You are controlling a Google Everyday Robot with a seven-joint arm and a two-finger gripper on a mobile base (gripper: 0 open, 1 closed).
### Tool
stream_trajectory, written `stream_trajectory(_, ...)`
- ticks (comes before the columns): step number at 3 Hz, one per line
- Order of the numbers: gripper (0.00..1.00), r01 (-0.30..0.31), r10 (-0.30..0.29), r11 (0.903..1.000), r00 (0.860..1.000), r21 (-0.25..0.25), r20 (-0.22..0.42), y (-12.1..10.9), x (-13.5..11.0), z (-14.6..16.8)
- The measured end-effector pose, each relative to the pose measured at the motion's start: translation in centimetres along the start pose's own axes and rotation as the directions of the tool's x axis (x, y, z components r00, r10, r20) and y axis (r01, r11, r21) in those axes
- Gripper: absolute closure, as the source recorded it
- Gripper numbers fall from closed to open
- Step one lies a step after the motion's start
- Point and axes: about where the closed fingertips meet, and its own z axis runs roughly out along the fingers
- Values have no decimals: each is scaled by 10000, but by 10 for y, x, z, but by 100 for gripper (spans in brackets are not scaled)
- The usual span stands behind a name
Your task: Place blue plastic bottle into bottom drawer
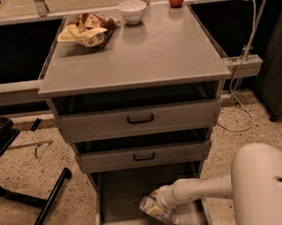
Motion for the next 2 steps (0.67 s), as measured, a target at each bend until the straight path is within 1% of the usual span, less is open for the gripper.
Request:
stream_trajectory(1, 100, -234, 235, 9987, 9997, -462, 19, 10, 11, 19)
stream_trajectory(2, 100, -327, 326, 9962, 9995, -808, -19, 17, 18, 31)
